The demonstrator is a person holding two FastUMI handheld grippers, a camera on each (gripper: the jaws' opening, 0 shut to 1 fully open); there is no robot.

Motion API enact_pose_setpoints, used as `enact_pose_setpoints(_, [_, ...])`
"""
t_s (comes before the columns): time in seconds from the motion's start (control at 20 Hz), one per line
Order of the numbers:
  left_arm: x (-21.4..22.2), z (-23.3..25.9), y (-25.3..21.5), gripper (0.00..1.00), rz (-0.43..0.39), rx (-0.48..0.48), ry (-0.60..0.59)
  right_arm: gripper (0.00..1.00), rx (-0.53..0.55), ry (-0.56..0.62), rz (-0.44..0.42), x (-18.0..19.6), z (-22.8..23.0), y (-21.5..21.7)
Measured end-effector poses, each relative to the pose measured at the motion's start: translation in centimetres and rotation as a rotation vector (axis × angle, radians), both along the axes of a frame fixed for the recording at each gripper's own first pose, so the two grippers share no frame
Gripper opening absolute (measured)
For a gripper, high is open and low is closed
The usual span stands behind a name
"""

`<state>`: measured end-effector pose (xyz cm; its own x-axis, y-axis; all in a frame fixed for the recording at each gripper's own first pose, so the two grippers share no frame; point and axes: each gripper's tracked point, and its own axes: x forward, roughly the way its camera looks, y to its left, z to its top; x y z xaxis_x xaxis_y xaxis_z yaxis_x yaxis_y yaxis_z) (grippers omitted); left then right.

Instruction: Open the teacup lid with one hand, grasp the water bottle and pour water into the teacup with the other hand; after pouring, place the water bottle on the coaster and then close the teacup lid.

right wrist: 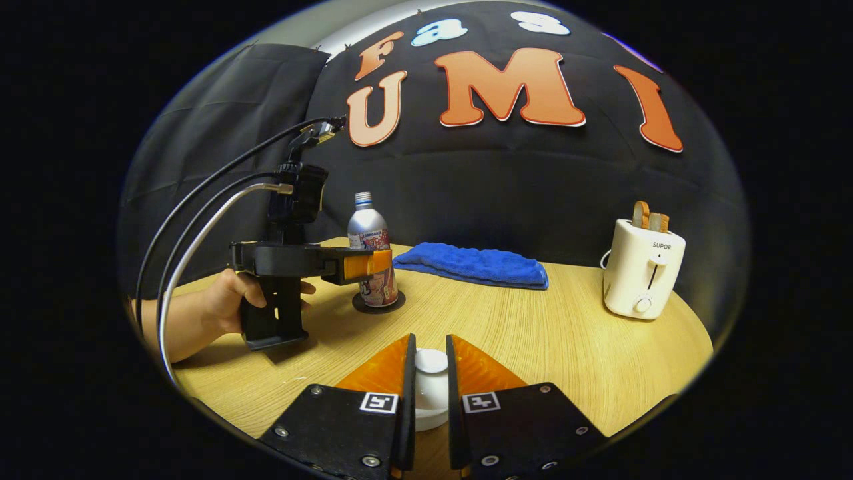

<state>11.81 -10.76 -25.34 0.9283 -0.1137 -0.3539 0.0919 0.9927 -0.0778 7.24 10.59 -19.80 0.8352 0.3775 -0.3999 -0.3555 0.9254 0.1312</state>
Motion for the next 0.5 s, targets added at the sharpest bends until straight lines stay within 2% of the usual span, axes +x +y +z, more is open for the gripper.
enact_pose_setpoints(0.05, [0.0, 0.1, 0.0, 0.90, -0.002, 0.003, -0.003, 0.21, -0.003, -0.006, 0.005, 0.0, 0.1, 0.3])
enact_pose_setpoints(0.1, [-0.2, 0.1, 0.1, 0.96, -0.002, 0.010, -0.002, 0.21, -0.008, -0.012, 0.008, -0.1, 0.0, 0.3])
enact_pose_setpoints(0.15, [-0.7, 0.2, 0.2, 0.98, -0.003, 0.018, -0.002, 0.21, -0.015, -0.017, 0.010, -0.1, 0.0, 0.4])
enact_pose_setpoints(0.5, [-2.4, 1.5, 0.8, 0.98, -0.002, 0.062, -0.041, 0.21, -0.021, -0.041, 0.023, -0.6, -0.3, 1.6])
